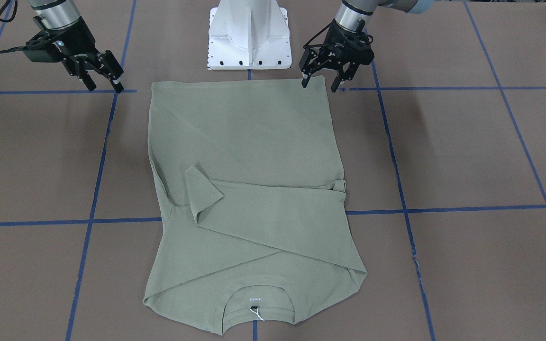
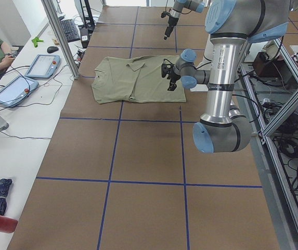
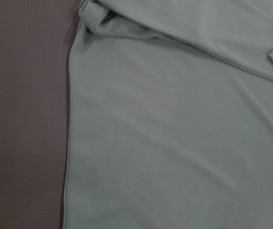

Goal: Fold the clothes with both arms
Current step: 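Lower both grippers to the hem corners nearest the robot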

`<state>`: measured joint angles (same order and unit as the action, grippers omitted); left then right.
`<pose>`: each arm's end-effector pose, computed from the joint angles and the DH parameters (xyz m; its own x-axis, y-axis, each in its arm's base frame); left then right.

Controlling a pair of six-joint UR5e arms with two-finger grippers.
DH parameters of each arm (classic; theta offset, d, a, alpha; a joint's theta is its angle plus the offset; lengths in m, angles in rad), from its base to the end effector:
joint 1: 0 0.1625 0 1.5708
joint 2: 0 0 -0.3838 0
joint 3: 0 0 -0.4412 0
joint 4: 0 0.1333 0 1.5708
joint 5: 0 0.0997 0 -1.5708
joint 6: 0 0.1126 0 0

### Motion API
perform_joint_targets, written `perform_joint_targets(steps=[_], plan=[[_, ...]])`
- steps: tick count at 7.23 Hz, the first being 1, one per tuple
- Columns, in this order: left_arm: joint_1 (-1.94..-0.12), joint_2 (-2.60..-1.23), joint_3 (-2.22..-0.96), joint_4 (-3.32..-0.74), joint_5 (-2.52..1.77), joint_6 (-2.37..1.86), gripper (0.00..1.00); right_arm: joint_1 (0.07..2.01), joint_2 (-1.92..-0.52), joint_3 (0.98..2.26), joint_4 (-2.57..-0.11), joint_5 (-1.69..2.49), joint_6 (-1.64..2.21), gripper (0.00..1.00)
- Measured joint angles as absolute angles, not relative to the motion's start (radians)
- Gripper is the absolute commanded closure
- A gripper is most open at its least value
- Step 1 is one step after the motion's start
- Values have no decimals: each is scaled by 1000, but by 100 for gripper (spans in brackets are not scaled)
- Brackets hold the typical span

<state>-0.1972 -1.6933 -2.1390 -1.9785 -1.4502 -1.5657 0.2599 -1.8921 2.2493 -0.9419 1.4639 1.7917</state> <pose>0.4928 -0.2482 0.2244 0.4477 -0.0843 -0.8902 0.2973 0.9529 0.0593 -0.3884 -0.2536 0.3510 0.4456 0.3439 0.8265 -0.4501 0.8842 -0.1252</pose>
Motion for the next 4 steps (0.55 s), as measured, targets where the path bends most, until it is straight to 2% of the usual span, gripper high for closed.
perform_joint_targets(steps=[4], plan=[[-38,-1621,-2121,-1985,-1348,-1729,24,103,-1897,2256,-945,1335,1916,16]])
